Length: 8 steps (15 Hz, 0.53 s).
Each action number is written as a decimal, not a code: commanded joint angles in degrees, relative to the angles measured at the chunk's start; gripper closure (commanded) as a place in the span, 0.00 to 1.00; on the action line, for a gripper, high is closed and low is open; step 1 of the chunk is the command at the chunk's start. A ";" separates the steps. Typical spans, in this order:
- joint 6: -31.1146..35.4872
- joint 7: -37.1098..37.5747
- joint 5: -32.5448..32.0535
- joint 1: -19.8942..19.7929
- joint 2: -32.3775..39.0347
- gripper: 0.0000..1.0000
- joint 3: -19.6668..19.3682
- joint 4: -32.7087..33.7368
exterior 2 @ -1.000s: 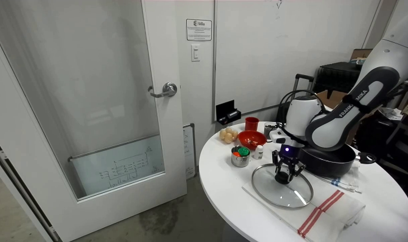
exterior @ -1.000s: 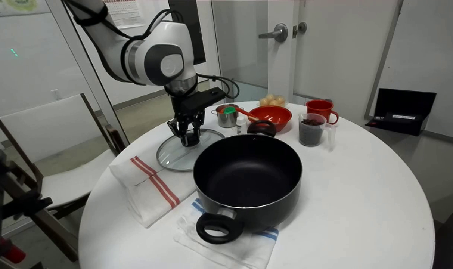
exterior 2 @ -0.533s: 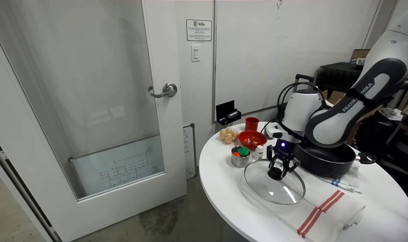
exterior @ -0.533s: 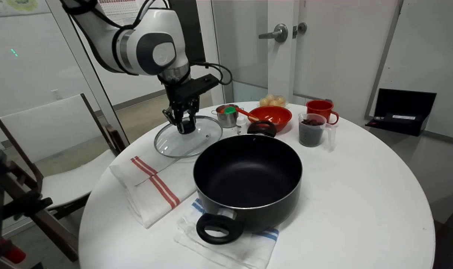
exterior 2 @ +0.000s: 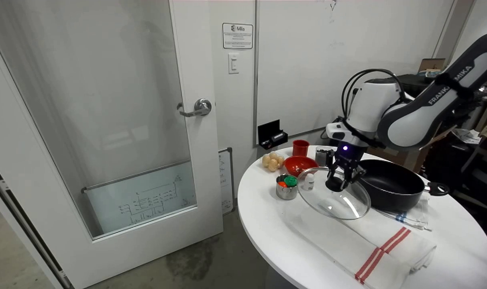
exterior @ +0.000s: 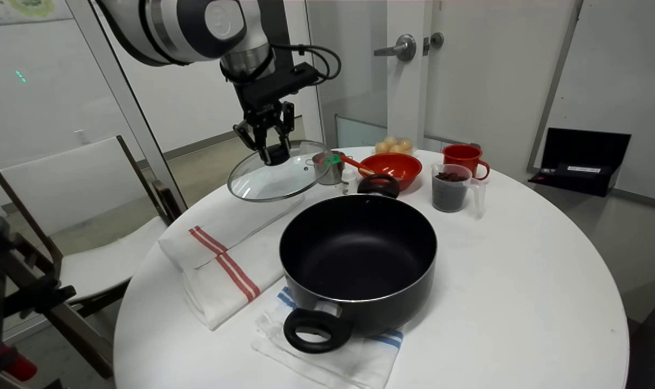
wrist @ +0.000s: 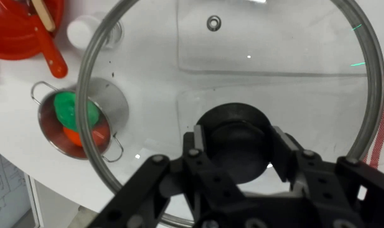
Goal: Put the glass lid on the black pot.
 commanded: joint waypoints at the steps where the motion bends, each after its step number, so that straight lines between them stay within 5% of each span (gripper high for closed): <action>1: 1.47 5.41 0.23 -1.15 -7.89 0.74 -1.62 -7.29; 8: 0.15 14.84 3.67 -6.87 -15.44 0.74 -3.12 -13.98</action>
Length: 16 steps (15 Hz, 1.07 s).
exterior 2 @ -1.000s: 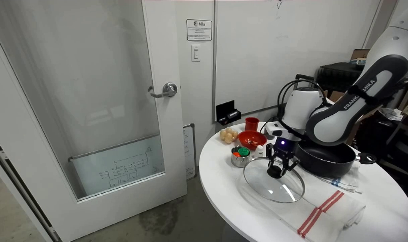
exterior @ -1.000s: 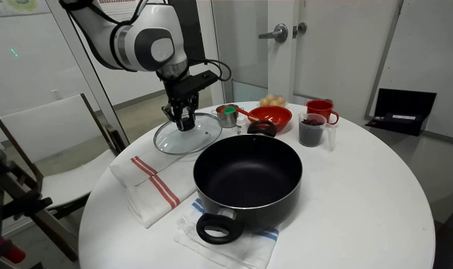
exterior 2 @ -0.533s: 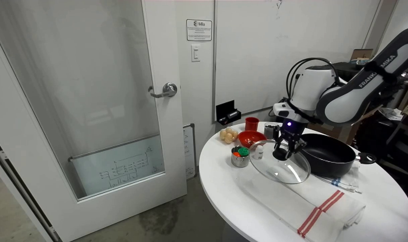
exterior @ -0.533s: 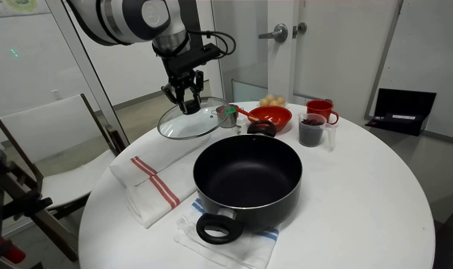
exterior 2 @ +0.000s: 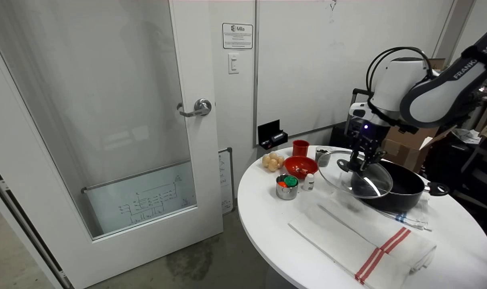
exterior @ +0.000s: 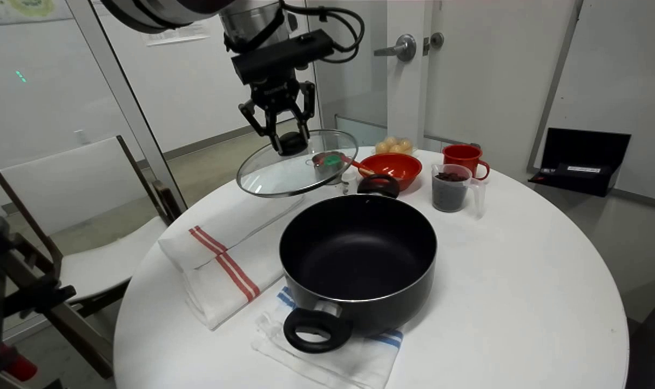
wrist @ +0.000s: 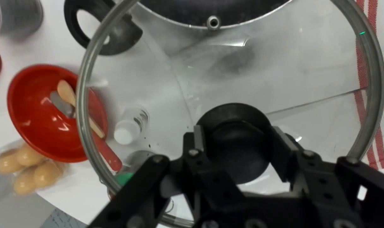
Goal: Put the glass lid on the black pot.
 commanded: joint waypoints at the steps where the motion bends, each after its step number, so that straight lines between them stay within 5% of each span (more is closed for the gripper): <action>1: 0.14 4.67 2.55 -3.20 -5.99 0.74 -0.42 -5.55; 16: 0.87 13.20 8.29 -14.13 -4.62 0.74 -1.67 -6.29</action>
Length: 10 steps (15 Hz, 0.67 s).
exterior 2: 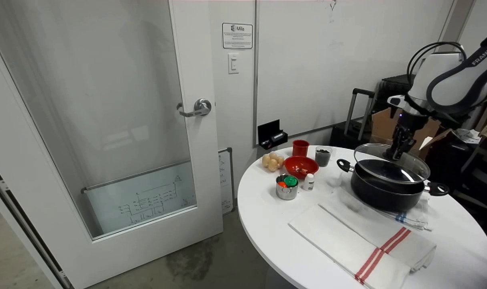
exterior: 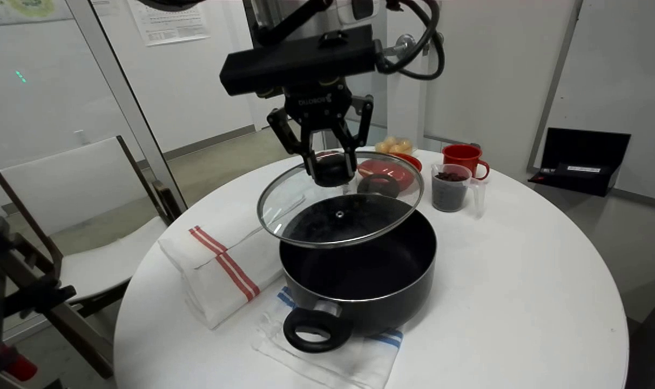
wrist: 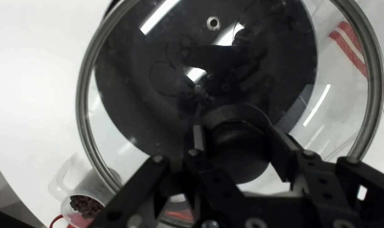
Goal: Put the glass lid on the black pot.
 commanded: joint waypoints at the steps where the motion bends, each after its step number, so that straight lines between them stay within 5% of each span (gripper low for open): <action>1: 1.00 1.22 2.33 -1.70 0.75 0.74 0.66 0.52; 10: 1.35 1.07 5.65 -5.42 6.99 0.74 2.54 4.77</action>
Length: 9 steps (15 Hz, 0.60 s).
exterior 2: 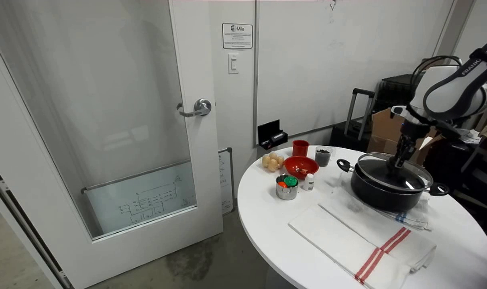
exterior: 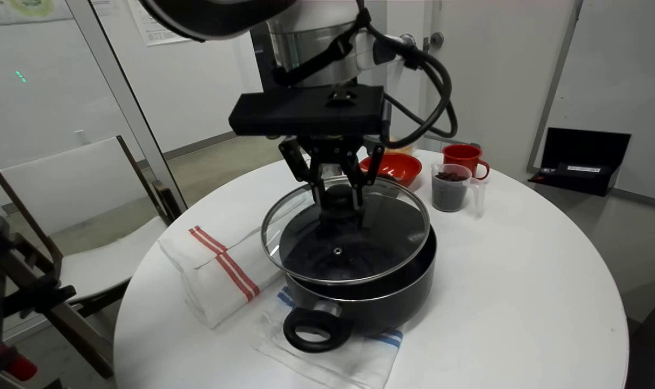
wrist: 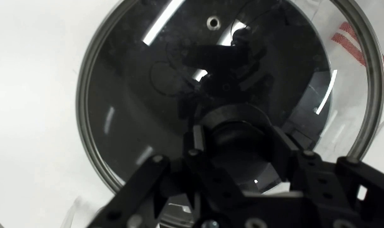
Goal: Put the glass lid on the black pot.
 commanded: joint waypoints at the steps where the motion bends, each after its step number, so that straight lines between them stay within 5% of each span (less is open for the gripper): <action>1: 1.02 0.54 1.35 -1.40 2.38 0.74 1.21 3.13; 9: 0.51 1.89 0.53 -1.32 6.15 0.74 0.77 7.51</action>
